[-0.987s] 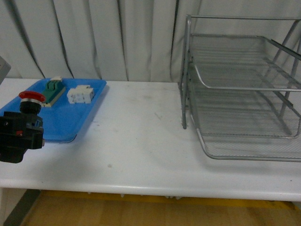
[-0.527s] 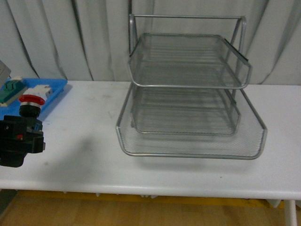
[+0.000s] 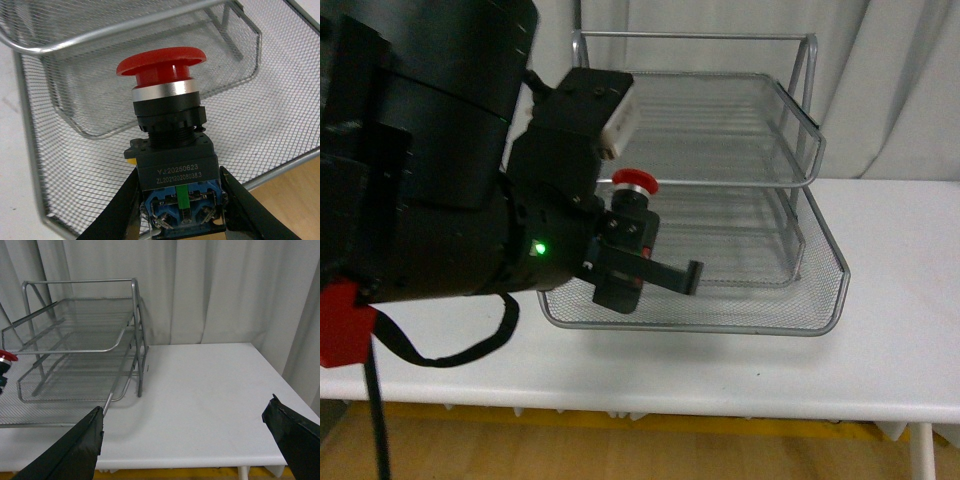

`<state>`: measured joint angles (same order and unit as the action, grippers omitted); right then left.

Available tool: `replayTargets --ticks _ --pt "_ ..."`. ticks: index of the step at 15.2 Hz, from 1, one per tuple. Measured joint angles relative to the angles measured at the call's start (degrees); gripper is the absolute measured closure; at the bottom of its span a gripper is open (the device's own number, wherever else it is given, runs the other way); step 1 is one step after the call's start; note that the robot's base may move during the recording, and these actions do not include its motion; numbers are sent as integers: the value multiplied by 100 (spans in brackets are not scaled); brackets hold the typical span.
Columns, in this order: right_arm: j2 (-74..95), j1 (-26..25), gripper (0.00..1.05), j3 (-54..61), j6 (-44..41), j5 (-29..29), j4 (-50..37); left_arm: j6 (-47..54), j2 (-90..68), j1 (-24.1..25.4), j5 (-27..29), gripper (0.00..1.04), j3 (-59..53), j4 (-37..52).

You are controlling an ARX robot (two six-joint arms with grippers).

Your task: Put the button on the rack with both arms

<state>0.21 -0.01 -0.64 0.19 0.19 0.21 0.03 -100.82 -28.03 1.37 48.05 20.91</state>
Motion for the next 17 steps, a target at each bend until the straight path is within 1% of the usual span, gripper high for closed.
replayTargets --ticks 2,4,6,12,17 --pt "0 0 6 0 0 0 0 15 -245 -166 37 68 210 -166" --pt "0 0 6 0 0 -2 0 52 -501 -205 57 68 584 -393" --pt "0 0 6 0 0 0 0 190 -793 -188 138 68 1134 -774" --pt "0 0 6 0 0 0 0 592 -1735 -269 116 68 2586 -2022" --pt "0 0 6 0 0 -2 0 651 -2120 -317 170 68 3206 -2446"
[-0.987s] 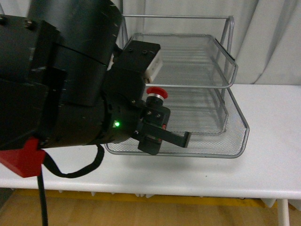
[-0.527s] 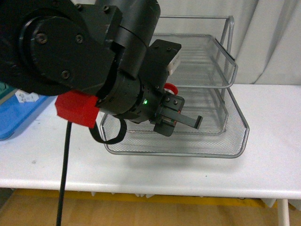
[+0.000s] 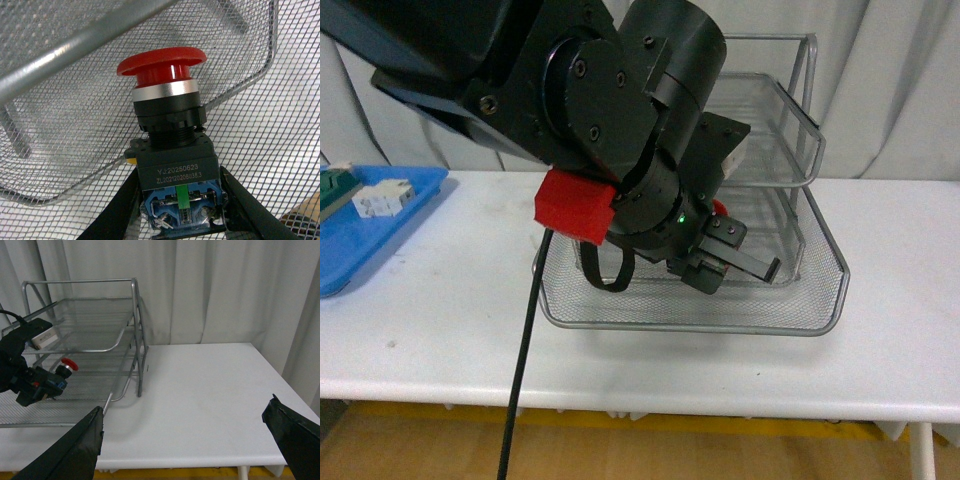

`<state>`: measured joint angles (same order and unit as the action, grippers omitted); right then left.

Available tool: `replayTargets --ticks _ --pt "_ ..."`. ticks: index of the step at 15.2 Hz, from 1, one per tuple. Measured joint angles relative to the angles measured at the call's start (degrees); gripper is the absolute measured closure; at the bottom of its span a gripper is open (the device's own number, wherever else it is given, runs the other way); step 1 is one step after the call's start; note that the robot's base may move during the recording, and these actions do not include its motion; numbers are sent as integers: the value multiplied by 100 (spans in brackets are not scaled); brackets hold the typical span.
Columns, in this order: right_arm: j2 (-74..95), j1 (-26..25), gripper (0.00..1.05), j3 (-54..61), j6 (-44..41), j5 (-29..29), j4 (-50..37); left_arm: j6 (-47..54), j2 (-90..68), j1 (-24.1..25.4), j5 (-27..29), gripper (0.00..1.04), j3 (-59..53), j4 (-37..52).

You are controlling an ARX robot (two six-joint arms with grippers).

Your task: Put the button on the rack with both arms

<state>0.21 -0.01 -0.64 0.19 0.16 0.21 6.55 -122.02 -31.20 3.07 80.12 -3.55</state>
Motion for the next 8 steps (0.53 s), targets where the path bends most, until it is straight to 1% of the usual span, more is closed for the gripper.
replayTargets --ticks 2,3,4,8 --pt "0 0 6 0 -2 2 2 -7 -42 -2 -4 53 170 -76" --pt "0 0 6 0 -2 2 0 -9 -35 -20 -9 42 192 -48" --pt "0 0 6 0 -2 2 0 -9 -15 -31 -15 35 190 -24" --pt "0 0 6 0 0 2 0 -24 413 -28 -98 5 -289 304"
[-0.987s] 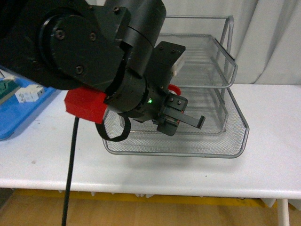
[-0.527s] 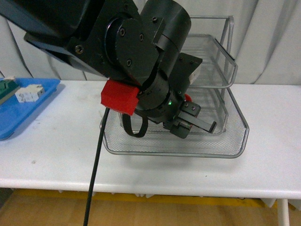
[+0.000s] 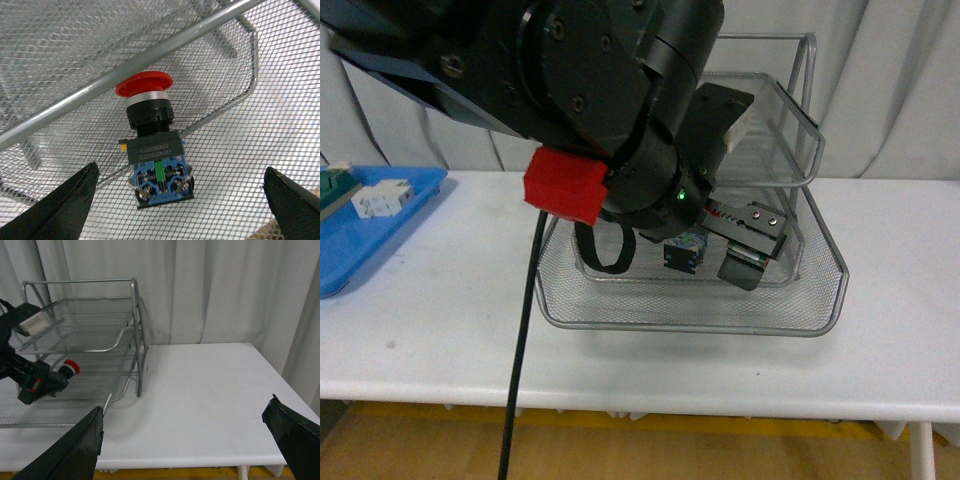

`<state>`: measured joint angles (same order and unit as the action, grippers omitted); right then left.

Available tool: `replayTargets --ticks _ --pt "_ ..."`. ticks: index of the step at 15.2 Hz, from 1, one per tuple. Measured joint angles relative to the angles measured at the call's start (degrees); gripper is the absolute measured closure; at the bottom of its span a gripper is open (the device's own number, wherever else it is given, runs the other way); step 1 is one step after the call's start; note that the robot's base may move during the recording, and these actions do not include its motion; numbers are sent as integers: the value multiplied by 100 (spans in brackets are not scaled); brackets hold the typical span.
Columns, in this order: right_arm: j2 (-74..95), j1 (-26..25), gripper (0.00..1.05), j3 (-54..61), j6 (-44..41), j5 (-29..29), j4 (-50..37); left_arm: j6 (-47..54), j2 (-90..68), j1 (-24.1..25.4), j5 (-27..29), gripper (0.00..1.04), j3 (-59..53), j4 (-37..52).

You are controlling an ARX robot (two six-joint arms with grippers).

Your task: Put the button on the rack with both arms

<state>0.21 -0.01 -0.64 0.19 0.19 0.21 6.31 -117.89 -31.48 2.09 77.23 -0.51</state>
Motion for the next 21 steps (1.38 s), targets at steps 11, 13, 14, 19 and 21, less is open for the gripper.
replayTargets --ticks 11,13,14,19,21 --pt "0 0 6 0 -2 -17 0 -595 8345 2243 664 101 -7267 3080" --pt "0 0 6 0 -2 -17 0 -610 8605 2406 549 103 -7396 2850" --pt "0 0 6 0 -2 -17 0 -612 8741 2485 498 103 -7451 2721" --pt "0 0 6 0 -2 -17 2 -627 9311 3169 -162 103 -7674 2452" --pt "0 -2 6 0 -2 -17 0 -627 9595 3136 -212 103 -7674 2223"
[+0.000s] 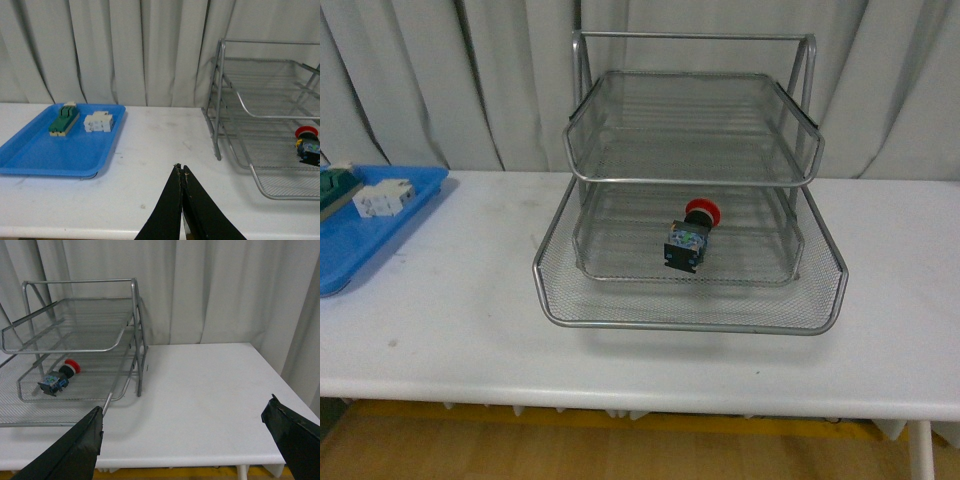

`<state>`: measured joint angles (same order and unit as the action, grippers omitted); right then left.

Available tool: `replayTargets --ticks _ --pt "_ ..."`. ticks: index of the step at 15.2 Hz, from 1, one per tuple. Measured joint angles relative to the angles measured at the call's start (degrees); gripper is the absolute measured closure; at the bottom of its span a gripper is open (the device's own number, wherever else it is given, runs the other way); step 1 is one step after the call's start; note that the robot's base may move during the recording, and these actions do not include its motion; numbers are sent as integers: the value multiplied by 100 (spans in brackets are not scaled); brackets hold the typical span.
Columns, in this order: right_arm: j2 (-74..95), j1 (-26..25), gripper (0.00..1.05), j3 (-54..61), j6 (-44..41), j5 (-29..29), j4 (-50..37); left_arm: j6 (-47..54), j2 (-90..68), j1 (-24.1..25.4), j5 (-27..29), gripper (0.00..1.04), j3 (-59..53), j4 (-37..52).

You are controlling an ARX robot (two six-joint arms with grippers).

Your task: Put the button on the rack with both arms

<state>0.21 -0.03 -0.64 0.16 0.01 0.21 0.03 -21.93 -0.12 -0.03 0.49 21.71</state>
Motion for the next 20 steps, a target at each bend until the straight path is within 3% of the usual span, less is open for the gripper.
replayTargets --ticks 11,13,20 --pt "-2 2 6 0 0 0 0 0 1207 7 4 103 2 -1172" --pt "0 2 6 0 -2 2 -2 -2 2065 7 2 103 7 -2245" --pt "-2 2 6 0 -2 0 -4 0 2144 7 4 103 7 -2192"
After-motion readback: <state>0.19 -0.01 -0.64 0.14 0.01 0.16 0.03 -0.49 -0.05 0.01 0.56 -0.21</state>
